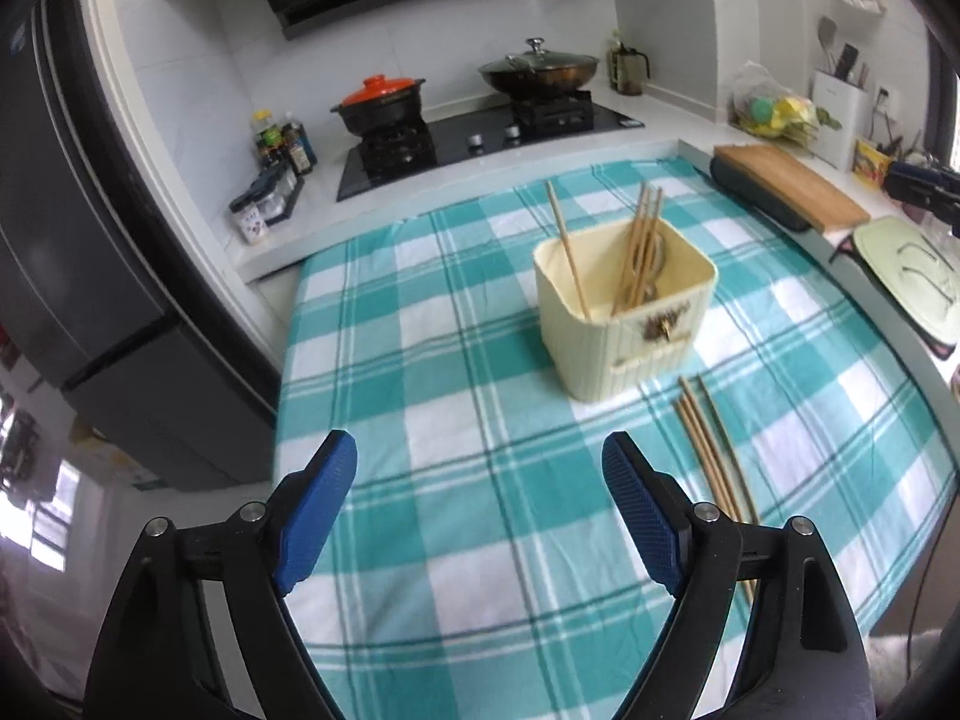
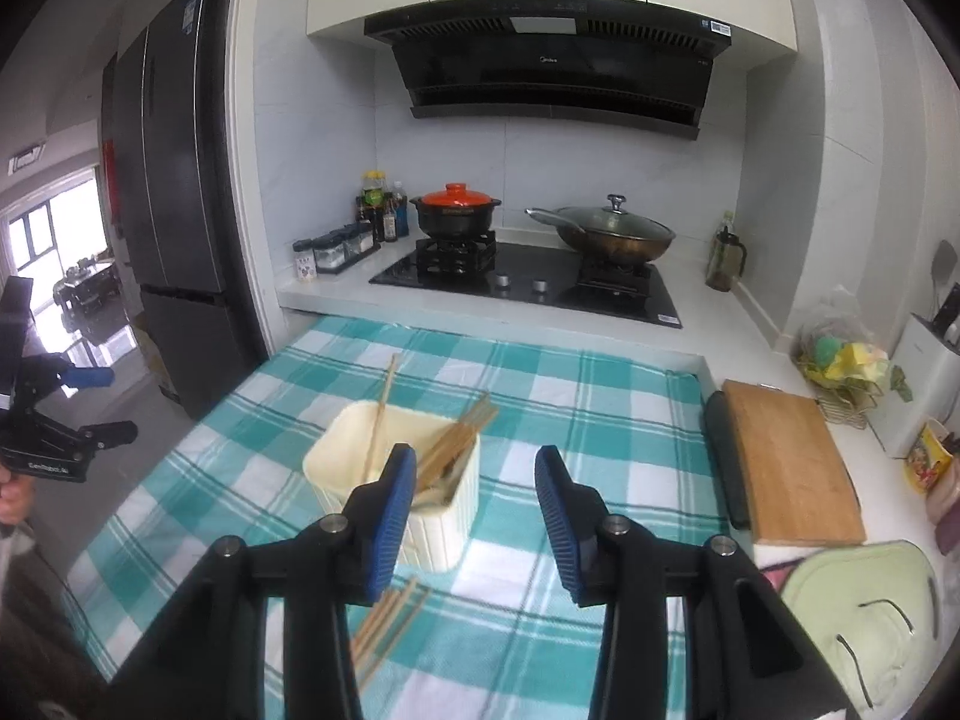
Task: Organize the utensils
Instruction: 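Move both open tools back over the remaining chopsticks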
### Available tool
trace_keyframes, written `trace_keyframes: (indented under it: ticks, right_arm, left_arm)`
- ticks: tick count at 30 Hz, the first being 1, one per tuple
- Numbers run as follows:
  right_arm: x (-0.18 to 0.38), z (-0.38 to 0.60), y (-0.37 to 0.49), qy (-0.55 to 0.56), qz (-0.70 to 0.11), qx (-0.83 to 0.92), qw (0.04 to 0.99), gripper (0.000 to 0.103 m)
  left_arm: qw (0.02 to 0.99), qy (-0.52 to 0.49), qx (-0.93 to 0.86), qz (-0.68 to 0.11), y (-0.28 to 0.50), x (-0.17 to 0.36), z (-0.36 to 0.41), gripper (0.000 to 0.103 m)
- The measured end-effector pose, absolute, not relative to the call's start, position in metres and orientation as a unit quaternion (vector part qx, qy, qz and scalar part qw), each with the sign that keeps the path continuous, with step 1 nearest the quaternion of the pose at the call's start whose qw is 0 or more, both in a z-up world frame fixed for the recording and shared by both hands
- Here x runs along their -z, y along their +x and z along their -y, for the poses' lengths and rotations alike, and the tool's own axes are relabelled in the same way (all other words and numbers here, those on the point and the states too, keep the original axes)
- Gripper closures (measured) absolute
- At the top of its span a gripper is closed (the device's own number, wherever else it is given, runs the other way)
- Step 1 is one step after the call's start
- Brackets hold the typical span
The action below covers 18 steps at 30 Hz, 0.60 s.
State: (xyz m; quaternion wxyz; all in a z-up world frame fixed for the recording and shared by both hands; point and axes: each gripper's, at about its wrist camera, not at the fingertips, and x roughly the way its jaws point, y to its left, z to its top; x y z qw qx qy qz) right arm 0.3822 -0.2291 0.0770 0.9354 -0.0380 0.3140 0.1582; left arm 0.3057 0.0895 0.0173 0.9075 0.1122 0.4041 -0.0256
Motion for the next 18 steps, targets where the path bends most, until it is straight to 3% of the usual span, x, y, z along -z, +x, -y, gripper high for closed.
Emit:
trace_keyframes:
  ticks: [4, 12, 18]
  right_arm:
    - [-0.025, 0.242, 0.336, -0.058, -0.342, -0.117, 0.931, 0.061]
    - [0.119, 0.225, 0.260, 0.012, -0.422, -0.104, 0.900, 0.061]
    - [0.145, 0.209, 0.243, 0.017, -0.421, -0.105, 0.901, 0.061]
  left_arm:
    - [0.902, 0.051, 0.049, -0.426, 0.265, 0.040, -0.075, 0.018]
    - [0.887, -0.044, 0.055, -0.457, 0.249, 0.127, -0.029, 0.018]
    - [0.894, -0.055, 0.058, -0.442, 0.270, 0.139, -0.005, 0.018]
